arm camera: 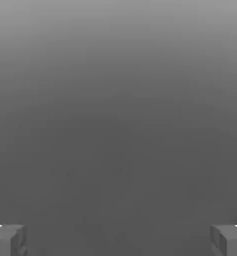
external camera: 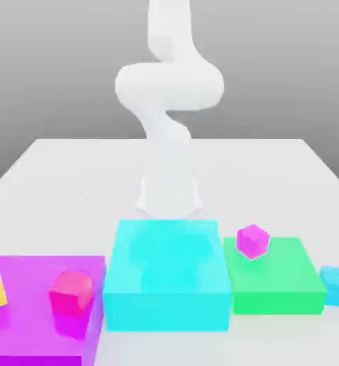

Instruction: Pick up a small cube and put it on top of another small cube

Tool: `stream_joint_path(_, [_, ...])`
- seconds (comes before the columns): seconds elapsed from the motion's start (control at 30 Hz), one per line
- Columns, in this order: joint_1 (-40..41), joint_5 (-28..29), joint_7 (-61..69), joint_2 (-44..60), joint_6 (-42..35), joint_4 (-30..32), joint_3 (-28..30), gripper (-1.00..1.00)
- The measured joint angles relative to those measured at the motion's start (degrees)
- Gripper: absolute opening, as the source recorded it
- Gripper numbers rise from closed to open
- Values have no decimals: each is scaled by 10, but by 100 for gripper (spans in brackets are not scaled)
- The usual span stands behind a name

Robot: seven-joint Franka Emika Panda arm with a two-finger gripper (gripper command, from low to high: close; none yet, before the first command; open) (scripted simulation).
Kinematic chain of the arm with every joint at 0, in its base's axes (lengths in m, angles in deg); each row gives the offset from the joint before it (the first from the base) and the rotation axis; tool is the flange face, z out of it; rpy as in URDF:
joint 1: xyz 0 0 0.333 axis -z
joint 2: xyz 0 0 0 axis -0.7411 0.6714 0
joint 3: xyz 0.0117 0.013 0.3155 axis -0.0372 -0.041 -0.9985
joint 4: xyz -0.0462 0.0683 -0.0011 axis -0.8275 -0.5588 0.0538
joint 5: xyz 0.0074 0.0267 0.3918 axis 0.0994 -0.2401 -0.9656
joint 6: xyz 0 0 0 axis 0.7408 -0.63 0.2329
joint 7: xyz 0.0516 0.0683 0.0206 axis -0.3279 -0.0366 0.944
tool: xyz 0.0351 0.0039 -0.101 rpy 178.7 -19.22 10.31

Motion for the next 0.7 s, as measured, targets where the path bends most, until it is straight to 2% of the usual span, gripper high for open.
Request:
stream_joint_path(0.43, [-157, -37, 198, 273, 113, 54, -51, 0])
stream_joint_path(0.57, [-194, -27, 242, 356, 148, 70, -82, 0])
stream_joint_path(0.7, [-242, 6, 271, 440, 183, 87, -102, 0])
